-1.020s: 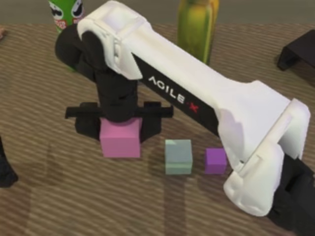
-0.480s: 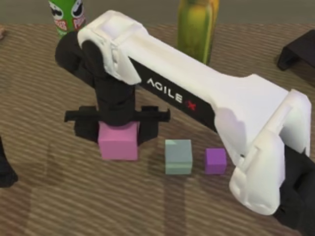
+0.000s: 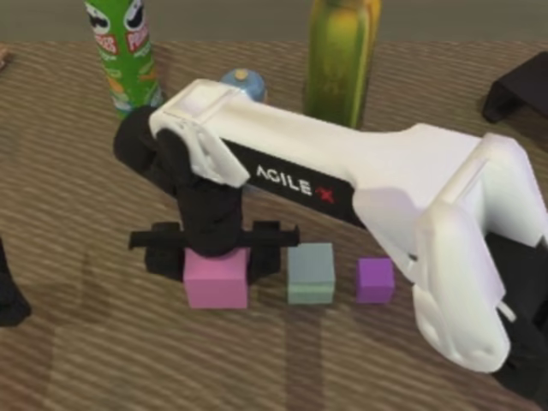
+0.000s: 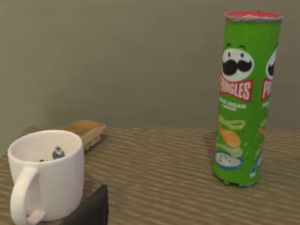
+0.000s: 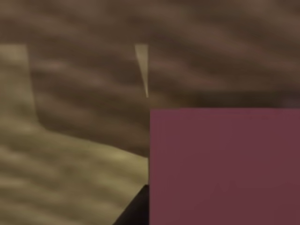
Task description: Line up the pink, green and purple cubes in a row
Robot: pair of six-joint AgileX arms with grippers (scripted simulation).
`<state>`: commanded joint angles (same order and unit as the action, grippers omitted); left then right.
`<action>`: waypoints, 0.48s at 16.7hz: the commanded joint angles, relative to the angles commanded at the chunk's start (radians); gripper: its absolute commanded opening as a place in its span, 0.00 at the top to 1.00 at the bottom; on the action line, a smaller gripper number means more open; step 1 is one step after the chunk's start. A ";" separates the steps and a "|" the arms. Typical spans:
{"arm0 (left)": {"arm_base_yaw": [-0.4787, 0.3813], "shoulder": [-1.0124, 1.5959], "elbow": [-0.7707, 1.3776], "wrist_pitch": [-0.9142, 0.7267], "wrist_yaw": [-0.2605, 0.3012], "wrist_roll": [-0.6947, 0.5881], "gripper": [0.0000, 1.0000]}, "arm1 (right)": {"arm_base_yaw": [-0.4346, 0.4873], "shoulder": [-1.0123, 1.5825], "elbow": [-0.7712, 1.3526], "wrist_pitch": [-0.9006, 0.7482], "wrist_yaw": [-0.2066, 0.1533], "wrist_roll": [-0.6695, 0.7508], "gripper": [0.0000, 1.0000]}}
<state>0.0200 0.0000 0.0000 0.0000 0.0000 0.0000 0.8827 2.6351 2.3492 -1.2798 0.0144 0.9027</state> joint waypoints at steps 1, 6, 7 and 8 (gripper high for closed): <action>0.000 0.000 0.000 0.000 0.000 0.000 0.00 | 0.000 -0.001 -0.004 0.004 0.000 0.000 1.00; 0.000 0.000 0.000 0.000 0.000 0.000 0.00 | 0.000 -0.001 -0.004 0.004 0.000 0.000 0.85; 0.000 0.000 0.000 0.000 0.000 0.000 0.00 | 0.000 -0.001 -0.004 0.004 0.000 0.000 0.77; 0.000 0.000 0.000 0.000 0.000 0.000 0.00 | 0.000 -0.001 -0.004 0.004 0.000 0.000 0.70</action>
<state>0.0200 0.0000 0.0000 0.0000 0.0000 0.0000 0.8829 2.6340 2.3451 -1.2757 0.0144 0.9028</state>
